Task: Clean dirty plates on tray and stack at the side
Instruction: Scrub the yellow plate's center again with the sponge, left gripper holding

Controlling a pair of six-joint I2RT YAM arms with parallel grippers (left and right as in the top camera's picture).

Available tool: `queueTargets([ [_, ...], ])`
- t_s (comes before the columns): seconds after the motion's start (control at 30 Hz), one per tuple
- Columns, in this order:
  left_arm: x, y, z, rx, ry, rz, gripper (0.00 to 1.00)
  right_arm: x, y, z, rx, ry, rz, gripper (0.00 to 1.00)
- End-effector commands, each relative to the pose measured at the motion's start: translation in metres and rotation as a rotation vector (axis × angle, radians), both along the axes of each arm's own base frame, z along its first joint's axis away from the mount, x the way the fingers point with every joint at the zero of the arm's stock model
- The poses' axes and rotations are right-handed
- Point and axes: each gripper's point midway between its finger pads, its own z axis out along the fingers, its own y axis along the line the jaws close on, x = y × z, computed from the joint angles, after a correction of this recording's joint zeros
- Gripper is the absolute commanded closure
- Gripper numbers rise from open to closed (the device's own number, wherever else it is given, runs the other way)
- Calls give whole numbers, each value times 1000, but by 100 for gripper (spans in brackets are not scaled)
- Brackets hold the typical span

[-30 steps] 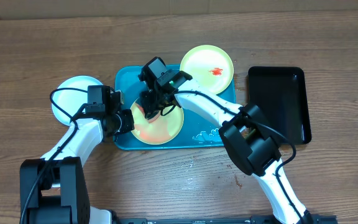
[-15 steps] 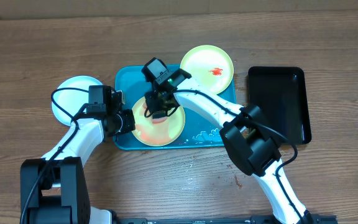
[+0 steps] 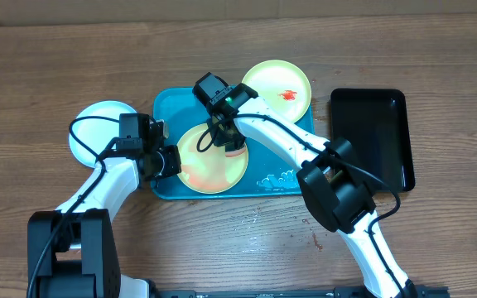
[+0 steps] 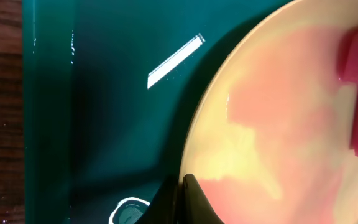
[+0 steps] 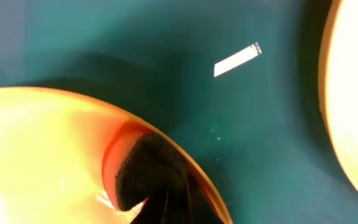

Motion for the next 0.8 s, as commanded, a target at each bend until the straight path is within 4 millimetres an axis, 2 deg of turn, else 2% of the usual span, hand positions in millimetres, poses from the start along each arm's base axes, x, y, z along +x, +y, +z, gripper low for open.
queueTargets([
  [0.0, -4, 2, -4, 23, 11, -13, 96, -7, -13, -15, -29, 50, -13, 96],
  [0.13, -4, 2, -4, 22, 11, -13, 96, -33, -2, -25, 50, 176, 28, 96],
  [0.2, -4, 1, -4, 18, 12, -14, 96, -39, 2, -26, 76, 205, 50, 96],
  [0.3, -4, 1, -4, 7, 17, 6, 95, -39, 3, -26, 79, 207, 51, 96],
  [0.43, -4, 0, -4, -17, 31, 60, 75, -39, 3, -26, 78, 208, 50, 96],
  [0.5, -4, 0, -4, -23, 36, 76, 68, -39, 3, -26, 77, 208, 50, 96],
  [0.77, -16, -4, -15, -50, 115, 155, 68, -38, 3, -26, 79, 204, 50, 96],
])
